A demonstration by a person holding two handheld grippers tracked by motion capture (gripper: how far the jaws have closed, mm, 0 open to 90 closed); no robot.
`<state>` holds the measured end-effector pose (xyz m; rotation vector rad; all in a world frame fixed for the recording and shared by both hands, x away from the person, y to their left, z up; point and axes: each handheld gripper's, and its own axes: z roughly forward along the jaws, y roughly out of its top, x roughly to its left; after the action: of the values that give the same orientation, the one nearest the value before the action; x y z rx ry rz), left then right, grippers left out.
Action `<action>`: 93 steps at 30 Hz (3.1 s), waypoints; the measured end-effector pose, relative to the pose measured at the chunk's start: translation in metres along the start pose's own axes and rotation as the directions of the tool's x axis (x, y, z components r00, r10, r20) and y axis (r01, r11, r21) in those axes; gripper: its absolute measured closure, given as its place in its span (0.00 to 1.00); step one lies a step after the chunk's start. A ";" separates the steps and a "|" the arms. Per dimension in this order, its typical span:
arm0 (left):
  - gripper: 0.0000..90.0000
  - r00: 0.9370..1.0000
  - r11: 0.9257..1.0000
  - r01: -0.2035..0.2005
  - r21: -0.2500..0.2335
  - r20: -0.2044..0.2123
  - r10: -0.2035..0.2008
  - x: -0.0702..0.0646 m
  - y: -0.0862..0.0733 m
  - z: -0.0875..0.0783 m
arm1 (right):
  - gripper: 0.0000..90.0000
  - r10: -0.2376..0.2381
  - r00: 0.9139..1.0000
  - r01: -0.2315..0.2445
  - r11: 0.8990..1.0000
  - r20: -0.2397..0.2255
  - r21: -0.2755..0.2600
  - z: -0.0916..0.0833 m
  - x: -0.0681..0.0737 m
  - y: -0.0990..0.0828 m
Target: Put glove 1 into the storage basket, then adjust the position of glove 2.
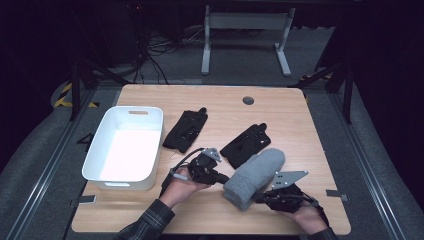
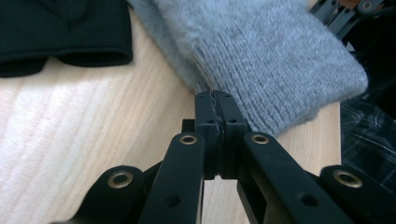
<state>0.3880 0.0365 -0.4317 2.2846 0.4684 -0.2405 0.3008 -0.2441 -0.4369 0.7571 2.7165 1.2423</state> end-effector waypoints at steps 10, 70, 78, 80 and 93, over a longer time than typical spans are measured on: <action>0.57 0.996 0.996 -0.008 -0.091 -0.087 0.000 0.008 0.031 -0.003 | 0.62 0.063 0.976 -0.060 0.998 0.210 -0.018 -0.029 -0.028 -0.021; 0.53 0.998 0.992 0.068 0.102 -0.006 -0.067 0.002 0.066 0.093 | 0.17 0.253 0.830 -0.231 0.967 0.496 -0.106 -0.041 -0.095 -0.063; 0.74 0.998 0.992 0.055 0.117 0.024 -0.059 0.001 0.068 0.088 | 0.17 0.254 0.831 -0.233 0.967 0.495 -0.105 -0.041 -0.095 -0.063; 0.76 0.999 0.994 0.045 0.101 0.023 -0.047 0.000 0.068 0.086 | 0.17 0.254 0.831 -0.233 0.967 0.495 -0.105 -0.041 -0.095 -0.063; 0.77 1.000 0.999 0.027 0.020 -0.005 -0.027 -0.007 0.078 0.042 | 0.17 0.254 0.831 -0.233 0.967 0.495 -0.104 -0.041 -0.095 -0.063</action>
<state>0.4121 -0.0453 -0.4061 2.3003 0.5015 -0.2542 0.3477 -0.3513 -0.4686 1.2549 2.2094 0.9509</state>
